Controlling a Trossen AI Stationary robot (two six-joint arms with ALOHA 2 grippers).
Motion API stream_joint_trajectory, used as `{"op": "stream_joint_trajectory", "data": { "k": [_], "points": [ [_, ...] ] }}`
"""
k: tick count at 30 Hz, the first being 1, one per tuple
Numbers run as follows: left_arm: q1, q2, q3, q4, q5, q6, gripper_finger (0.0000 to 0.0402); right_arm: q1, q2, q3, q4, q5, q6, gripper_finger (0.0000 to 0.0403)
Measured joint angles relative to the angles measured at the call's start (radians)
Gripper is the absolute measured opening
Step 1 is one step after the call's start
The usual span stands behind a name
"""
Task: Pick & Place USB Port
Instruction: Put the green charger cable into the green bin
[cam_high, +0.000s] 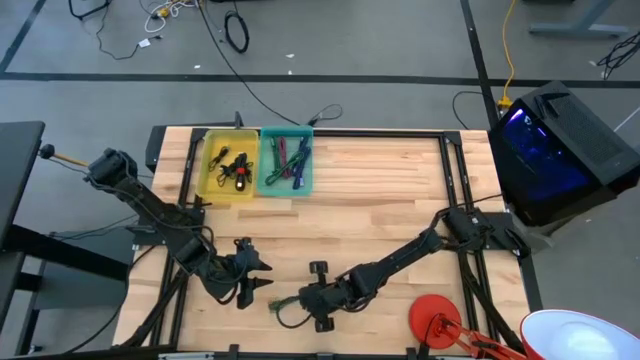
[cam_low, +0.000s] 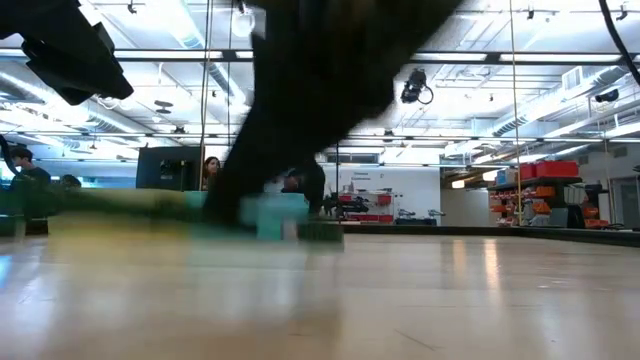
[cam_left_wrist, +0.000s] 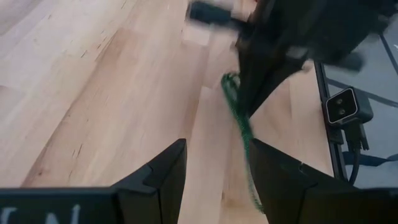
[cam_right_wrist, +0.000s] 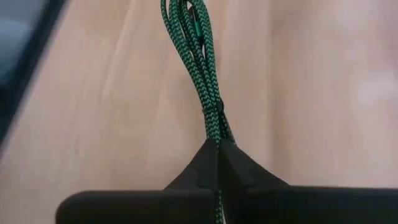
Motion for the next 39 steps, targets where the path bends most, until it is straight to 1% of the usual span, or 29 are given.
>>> {"op": "stream_joint_trajectory", "data": {
  "k": [3, 6, 9, 12, 15, 19, 23, 25, 27, 29, 32, 36, 39],
  "points": [
    [0.000, 0.000, 0.000, 0.000, -0.013, 0.000, 0.0177, 0.007, -0.060, 0.004, -0.025, 0.069, -0.009, 0.0001],
    [0.000, 0.000, 0.000, 0.000, -0.030, 0.019, 0.0177, 0.010, -0.109, 0.003, -0.103, 0.140, 0.007, 0.0001],
    [0.000, 0.000, 0.000, 0.014, -0.047, 0.078, 0.0177, 0.011, -0.174, 0.003, -0.185, 0.258, 0.047, 0.0001],
    [0.000, 0.000, 0.000, 0.033, -0.102, 0.130, 0.0177, 0.005, -0.238, 0.004, -0.254, 0.360, 0.102, 0.0000],
    [0.000, 0.000, -0.001, 0.087, -0.165, 0.217, 0.0177, -0.001, -0.294, 0.004, -0.262, 0.436, 0.109, 0.0000],
    [0.000, 0.000, -0.001, 0.217, -0.230, 0.401, 0.0177, -0.008, -0.361, 0.006, -0.234, 0.500, 0.092, 0.0000],
    [0.001, 0.000, -0.001, 0.412, -0.321, 0.617, 0.0177, -0.012, -0.387, 0.006, -0.161, 0.509, 0.029, 0.0000],
    [0.004, 0.000, -0.001, 0.529, -0.361, 0.724, 0.0177, -0.013, -0.391, 0.006, -0.095, 0.502, 0.008, 0.0000],
    [0.014, 0.000, -0.001, 0.652, -0.372, 0.815, 0.0177, -0.013, -0.392, 0.006, -0.037, 0.478, -0.035, 0.0000],
    [0.029, 0.000, -0.001, 0.758, -0.355, 0.887, 0.0177, -0.013, -0.391, 0.006, 0.030, 0.457, -0.083, 0.0000],
    [0.060, -0.001, -0.001, 0.873, -0.284, 0.971, 0.0177, -0.013, -0.392, 0.006, 0.123, 0.426, -0.147, 0.0000],
    [0.109, -0.001, -0.001, 0.934, -0.171, 0.984, 0.0177, -0.019, -0.392, 0.006, 0.171, 0.366, -0.188, 0.0000],
    [0.144, -0.001, -0.001, 0.953, -0.108, 0.970, 0.0177, -0.020, -0.388, 0.006, 0.183, 0.362, -0.195, 0.0000]
  ]
}}
